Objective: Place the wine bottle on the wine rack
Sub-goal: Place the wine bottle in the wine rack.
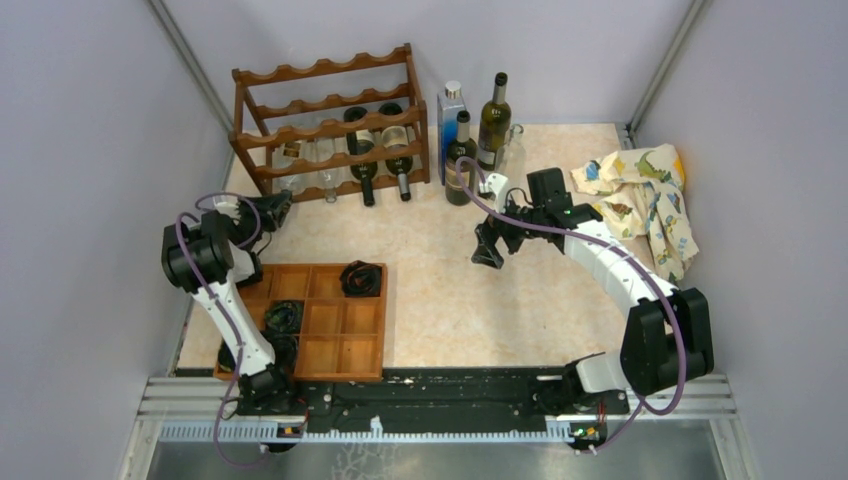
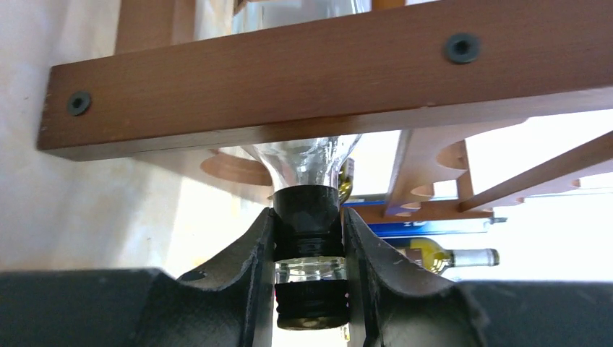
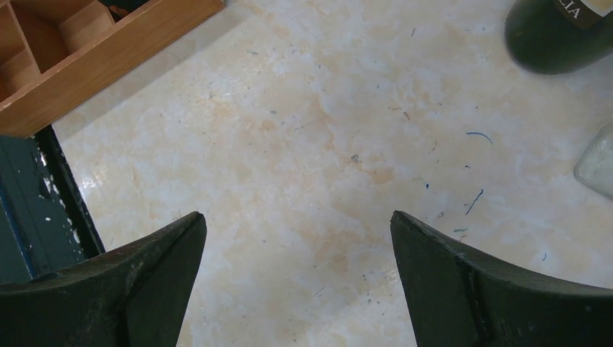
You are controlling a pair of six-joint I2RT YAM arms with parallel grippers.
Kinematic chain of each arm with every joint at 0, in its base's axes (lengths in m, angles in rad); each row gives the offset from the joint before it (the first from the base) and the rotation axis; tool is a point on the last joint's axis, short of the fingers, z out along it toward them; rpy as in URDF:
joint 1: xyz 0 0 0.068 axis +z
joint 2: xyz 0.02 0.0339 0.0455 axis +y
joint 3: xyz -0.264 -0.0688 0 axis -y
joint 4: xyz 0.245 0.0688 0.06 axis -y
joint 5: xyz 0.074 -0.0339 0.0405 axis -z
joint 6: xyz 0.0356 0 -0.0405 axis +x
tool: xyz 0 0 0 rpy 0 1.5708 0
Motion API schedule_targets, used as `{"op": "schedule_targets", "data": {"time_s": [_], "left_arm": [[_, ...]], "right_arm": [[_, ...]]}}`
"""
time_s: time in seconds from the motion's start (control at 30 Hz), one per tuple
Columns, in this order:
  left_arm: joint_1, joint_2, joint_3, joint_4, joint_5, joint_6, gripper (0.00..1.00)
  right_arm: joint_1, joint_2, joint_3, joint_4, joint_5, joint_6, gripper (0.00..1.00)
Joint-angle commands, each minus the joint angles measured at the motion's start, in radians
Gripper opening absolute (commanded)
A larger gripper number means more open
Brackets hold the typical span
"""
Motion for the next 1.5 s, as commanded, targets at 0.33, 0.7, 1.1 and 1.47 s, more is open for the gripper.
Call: {"op": "schedule_targets", "data": {"time_s": [0.33,0.7,1.1,1.47], "left_arm": [[-0.029,0.079,-0.119,0.09,-0.086,0.009,0.0],[-0.03,0.156,-0.119,0.347,-0.182,-0.208,0.0],[-0.052,0.03,-0.164,0.12,-0.273,-0.136,0.0],[-0.118,0.085,-0.184,0.328,-0.441,-0.2,0.0]], "right_arm": [[-0.006,0.005,0.052,0.005,-0.004,-0.031,0.96],[-0.005,0.005,0.057,-0.005,-0.006,-0.039,0.96],[-0.005,0.014,0.062,0.004,-0.022,-0.033,0.96],[-0.005,0.005,0.067,-0.011,-0.016,-0.046,0.96]]}}
